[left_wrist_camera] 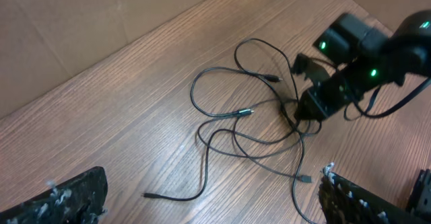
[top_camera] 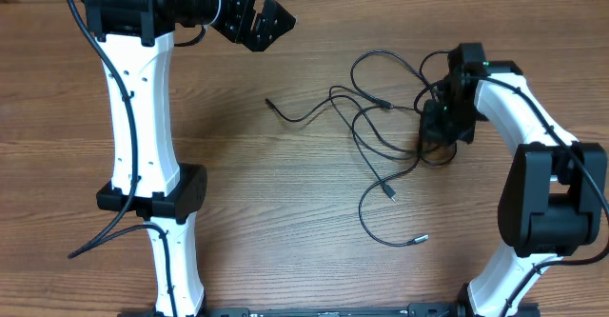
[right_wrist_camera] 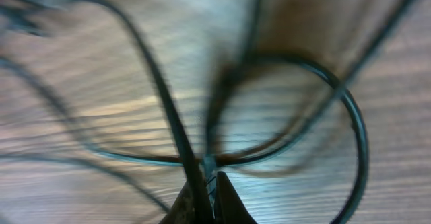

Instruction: Untangle cables

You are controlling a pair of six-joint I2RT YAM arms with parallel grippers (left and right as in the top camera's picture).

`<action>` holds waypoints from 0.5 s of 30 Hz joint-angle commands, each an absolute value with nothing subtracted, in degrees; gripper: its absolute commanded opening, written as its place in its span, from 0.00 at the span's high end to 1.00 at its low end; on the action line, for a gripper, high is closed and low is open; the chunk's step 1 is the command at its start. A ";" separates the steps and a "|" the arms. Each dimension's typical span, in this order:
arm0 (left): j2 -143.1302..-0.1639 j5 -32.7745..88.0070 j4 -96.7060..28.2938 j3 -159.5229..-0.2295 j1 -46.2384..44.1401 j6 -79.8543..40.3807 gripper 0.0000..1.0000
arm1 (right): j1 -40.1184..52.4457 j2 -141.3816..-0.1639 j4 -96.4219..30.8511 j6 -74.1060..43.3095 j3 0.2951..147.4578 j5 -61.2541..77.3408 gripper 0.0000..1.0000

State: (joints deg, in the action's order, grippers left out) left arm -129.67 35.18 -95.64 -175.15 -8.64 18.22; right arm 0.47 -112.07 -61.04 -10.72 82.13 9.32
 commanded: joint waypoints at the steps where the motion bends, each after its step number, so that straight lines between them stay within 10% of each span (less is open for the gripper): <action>1: -130.17 36.05 -95.74 -175.54 -9.06 19.29 0.00 | 0.32 -109.75 -61.58 -6.90 93.54 15.62 0.96; 15: -130.19 35.66 -96.79 -175.54 -9.04 19.31 0.00 | -0.93 -109.23 -52.34 11.55 146.65 7.05 0.96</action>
State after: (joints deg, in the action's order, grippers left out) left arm -129.67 35.18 -96.57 -175.15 -8.64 18.22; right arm 0.23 -110.67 -55.64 4.56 142.54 13.10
